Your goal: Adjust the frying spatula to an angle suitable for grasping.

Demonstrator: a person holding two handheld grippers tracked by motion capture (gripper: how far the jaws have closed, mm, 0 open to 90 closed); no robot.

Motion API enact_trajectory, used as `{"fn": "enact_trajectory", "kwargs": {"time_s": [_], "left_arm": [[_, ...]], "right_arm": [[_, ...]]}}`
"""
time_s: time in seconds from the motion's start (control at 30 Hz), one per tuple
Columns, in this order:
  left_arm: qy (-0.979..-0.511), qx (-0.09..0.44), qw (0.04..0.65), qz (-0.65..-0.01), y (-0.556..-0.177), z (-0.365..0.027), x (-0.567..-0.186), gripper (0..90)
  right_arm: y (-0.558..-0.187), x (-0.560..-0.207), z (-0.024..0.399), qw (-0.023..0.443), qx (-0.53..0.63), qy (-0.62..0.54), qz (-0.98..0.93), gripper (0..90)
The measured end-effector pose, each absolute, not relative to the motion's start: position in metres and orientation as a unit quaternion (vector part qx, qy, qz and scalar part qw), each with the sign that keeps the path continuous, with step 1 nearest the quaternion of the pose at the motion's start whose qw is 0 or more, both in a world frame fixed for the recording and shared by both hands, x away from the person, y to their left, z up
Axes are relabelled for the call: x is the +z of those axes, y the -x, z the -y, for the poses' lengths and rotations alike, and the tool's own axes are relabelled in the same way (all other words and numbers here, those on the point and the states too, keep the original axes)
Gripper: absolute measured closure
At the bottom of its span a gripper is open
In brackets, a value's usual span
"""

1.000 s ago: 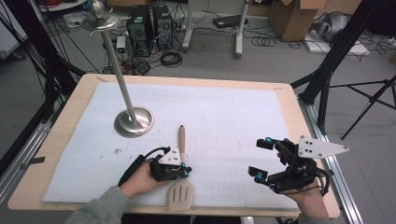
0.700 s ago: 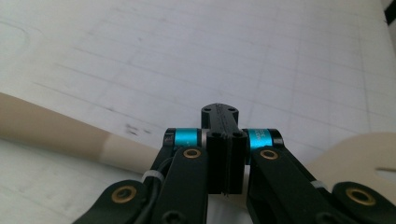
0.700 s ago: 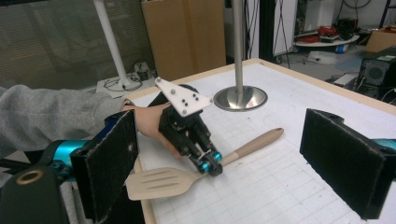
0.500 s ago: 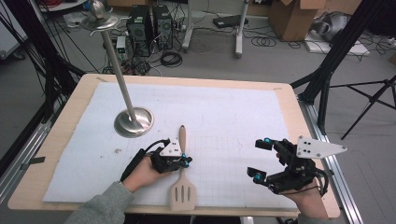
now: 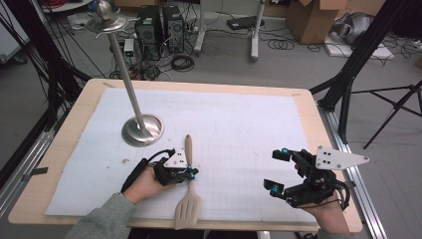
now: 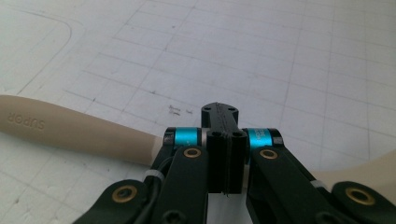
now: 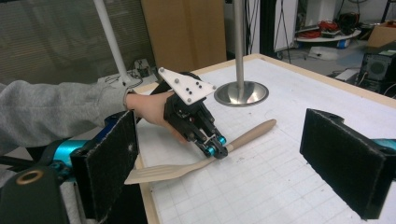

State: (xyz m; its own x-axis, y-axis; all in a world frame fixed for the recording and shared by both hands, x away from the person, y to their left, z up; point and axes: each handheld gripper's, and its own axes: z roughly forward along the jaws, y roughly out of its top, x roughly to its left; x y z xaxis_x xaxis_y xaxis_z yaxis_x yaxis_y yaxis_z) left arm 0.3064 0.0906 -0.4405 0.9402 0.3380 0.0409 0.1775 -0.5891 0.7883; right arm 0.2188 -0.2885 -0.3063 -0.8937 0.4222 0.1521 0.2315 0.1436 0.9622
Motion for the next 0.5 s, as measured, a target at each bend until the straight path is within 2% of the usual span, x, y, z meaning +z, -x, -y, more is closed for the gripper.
{"fn": "enact_trajectory", "kwargs": {"time_s": [0.5], "left_arm": [[-0.876, 0.084, 0.448, -0.157, -0.303, -0.107, -0.439, 89.9]], "right_arm": [[-0.223, -0.306, 0.284, 0.072, 0.617, -0.212, -0.755, 10.8]]}}
